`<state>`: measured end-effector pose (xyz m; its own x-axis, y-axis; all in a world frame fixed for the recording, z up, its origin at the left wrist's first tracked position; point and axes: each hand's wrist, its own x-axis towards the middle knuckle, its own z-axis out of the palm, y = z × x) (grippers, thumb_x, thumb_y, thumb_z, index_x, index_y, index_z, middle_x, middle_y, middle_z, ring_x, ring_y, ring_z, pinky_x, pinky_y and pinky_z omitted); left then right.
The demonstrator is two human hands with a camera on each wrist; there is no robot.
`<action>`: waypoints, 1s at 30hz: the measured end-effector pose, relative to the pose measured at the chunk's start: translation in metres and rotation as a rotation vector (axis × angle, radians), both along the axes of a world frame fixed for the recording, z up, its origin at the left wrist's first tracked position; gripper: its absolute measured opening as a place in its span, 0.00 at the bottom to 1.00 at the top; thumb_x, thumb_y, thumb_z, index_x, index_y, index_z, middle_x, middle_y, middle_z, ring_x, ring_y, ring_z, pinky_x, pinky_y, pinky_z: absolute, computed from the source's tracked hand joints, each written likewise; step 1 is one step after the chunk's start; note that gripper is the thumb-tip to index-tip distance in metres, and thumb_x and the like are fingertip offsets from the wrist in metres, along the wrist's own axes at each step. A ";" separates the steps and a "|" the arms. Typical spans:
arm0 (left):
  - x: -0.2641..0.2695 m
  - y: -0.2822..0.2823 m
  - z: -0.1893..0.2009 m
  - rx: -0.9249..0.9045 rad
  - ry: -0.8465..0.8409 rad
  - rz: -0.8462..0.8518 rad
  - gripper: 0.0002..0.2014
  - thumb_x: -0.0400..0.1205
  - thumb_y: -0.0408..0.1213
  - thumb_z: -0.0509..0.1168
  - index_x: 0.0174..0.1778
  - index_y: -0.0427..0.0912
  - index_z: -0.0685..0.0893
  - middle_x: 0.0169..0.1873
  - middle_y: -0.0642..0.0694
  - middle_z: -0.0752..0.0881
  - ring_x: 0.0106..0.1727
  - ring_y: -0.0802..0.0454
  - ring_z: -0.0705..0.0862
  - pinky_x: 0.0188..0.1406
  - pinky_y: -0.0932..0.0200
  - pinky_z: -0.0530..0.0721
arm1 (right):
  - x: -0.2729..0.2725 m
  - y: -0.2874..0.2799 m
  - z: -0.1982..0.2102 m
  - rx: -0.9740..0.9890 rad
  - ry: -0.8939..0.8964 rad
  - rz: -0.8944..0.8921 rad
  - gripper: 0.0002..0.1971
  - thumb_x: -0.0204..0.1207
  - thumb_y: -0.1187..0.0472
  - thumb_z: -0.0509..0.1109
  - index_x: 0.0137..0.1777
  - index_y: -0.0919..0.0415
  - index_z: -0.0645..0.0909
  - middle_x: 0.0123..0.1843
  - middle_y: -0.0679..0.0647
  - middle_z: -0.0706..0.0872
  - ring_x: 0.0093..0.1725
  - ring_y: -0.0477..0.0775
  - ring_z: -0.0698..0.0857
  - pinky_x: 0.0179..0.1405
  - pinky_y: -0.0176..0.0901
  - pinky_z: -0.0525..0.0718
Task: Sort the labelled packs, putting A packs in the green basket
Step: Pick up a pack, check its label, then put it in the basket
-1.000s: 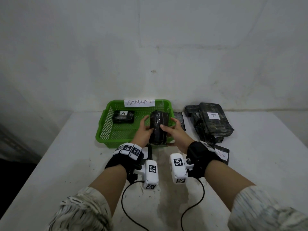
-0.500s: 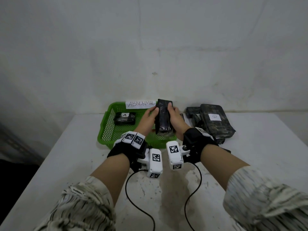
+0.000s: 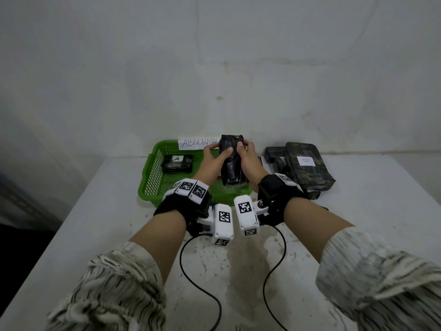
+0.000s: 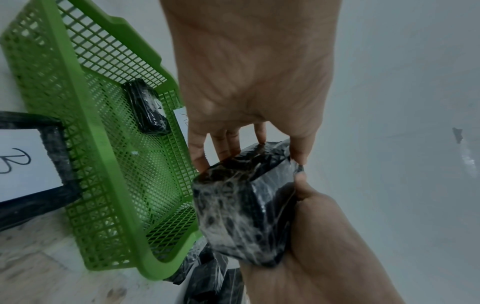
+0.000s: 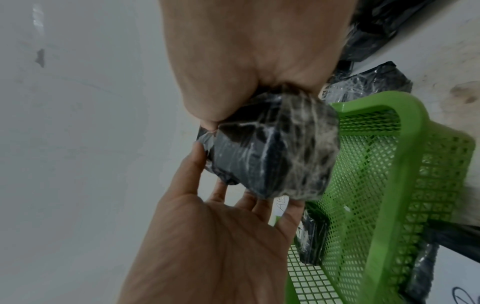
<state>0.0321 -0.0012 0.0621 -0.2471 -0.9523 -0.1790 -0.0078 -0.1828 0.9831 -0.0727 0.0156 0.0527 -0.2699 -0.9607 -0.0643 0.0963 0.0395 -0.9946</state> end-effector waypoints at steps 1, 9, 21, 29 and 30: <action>0.000 -0.001 -0.001 -0.002 -0.001 0.004 0.25 0.82 0.40 0.64 0.72 0.42 0.62 0.66 0.37 0.78 0.45 0.56 0.83 0.36 0.60 0.83 | 0.000 0.000 -0.001 -0.003 -0.006 0.005 0.18 0.88 0.56 0.53 0.74 0.64 0.62 0.68 0.65 0.77 0.60 0.57 0.80 0.63 0.55 0.81; 0.005 -0.005 -0.007 -0.031 0.009 0.063 0.24 0.82 0.39 0.64 0.73 0.41 0.65 0.66 0.36 0.78 0.51 0.50 0.83 0.46 0.55 0.84 | 0.000 0.003 -0.005 0.025 -0.093 0.106 0.22 0.87 0.57 0.58 0.79 0.60 0.63 0.66 0.58 0.80 0.56 0.50 0.84 0.51 0.39 0.85; 0.005 -0.004 -0.009 -0.044 0.061 0.073 0.25 0.83 0.33 0.61 0.77 0.40 0.65 0.68 0.36 0.78 0.62 0.44 0.81 0.59 0.51 0.81 | -0.003 0.013 -0.009 0.070 -0.129 0.238 0.24 0.85 0.54 0.61 0.80 0.46 0.64 0.62 0.48 0.84 0.58 0.50 0.85 0.59 0.52 0.84; 0.007 -0.003 -0.016 -0.005 0.008 0.007 0.27 0.82 0.33 0.63 0.78 0.41 0.66 0.70 0.36 0.77 0.64 0.43 0.80 0.55 0.51 0.80 | -0.009 0.018 -0.019 0.076 -0.165 0.239 0.26 0.83 0.64 0.64 0.79 0.49 0.65 0.60 0.51 0.85 0.54 0.50 0.86 0.46 0.46 0.87; 0.008 -0.003 -0.017 -0.007 0.001 0.009 0.27 0.82 0.32 0.63 0.78 0.41 0.65 0.70 0.36 0.76 0.66 0.41 0.79 0.56 0.51 0.80 | -0.009 0.018 -0.020 0.083 -0.174 0.248 0.27 0.82 0.65 0.65 0.80 0.48 0.65 0.60 0.50 0.85 0.55 0.51 0.86 0.46 0.46 0.87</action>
